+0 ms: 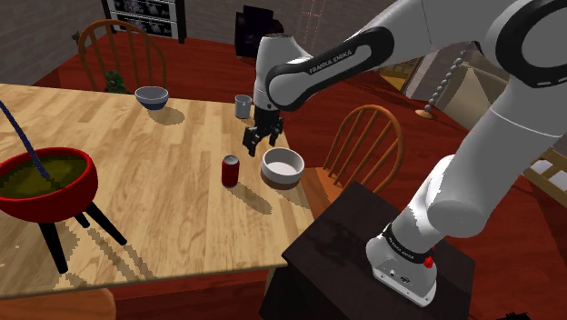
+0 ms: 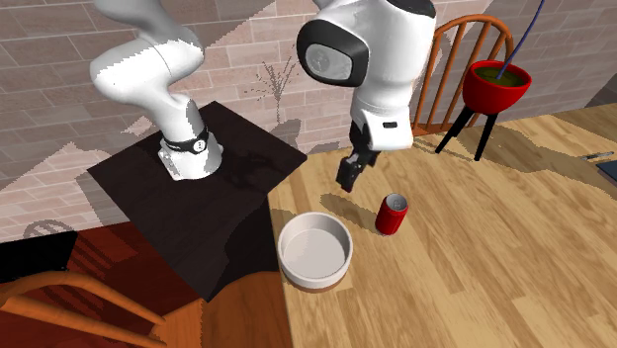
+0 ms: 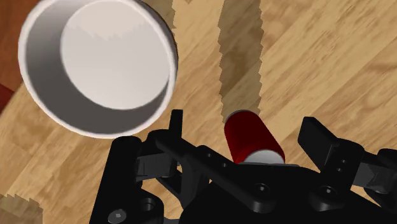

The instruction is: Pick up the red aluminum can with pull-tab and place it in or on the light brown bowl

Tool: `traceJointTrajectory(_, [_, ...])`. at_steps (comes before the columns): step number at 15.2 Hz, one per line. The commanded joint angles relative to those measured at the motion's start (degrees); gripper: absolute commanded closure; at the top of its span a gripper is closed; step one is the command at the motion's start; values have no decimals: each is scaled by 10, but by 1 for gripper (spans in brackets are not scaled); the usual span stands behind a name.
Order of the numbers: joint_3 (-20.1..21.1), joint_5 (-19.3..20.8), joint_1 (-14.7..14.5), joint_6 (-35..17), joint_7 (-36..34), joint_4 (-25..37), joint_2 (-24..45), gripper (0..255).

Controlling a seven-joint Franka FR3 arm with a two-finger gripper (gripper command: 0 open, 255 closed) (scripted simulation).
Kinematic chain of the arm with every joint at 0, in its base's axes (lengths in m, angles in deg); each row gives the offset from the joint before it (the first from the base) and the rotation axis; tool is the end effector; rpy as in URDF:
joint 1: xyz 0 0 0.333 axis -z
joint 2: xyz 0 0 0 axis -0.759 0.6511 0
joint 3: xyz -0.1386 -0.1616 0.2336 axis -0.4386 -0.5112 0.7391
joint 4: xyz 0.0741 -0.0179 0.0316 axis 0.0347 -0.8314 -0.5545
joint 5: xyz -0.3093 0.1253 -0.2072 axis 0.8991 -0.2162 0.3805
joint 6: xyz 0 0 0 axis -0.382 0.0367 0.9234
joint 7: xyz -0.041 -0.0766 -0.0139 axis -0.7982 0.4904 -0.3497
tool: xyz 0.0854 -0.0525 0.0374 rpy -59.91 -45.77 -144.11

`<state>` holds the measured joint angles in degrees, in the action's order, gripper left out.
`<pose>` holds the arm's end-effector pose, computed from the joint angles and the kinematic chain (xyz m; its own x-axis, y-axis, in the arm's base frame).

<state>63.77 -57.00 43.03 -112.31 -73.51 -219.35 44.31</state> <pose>0.5023 0.1321 0.3434 0.9991 0.0053 -0.0416 0.0051 -1.0000 -0.0052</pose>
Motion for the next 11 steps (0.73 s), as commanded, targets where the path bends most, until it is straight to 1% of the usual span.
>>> traceJointTrajectory(1, [3, 10, -4, -18, -9, 22, 36, 0])
traceJointTrajectory(8, [4, 54, -30, -61, -44, 144, 187, 0])
traceJointTrajectory(9, [3, 57, -33, -63, -46, 153, 197, 0])
traceJointTrajectory(11, [2, 59, -34, -75, -48, 151, 207, 0])
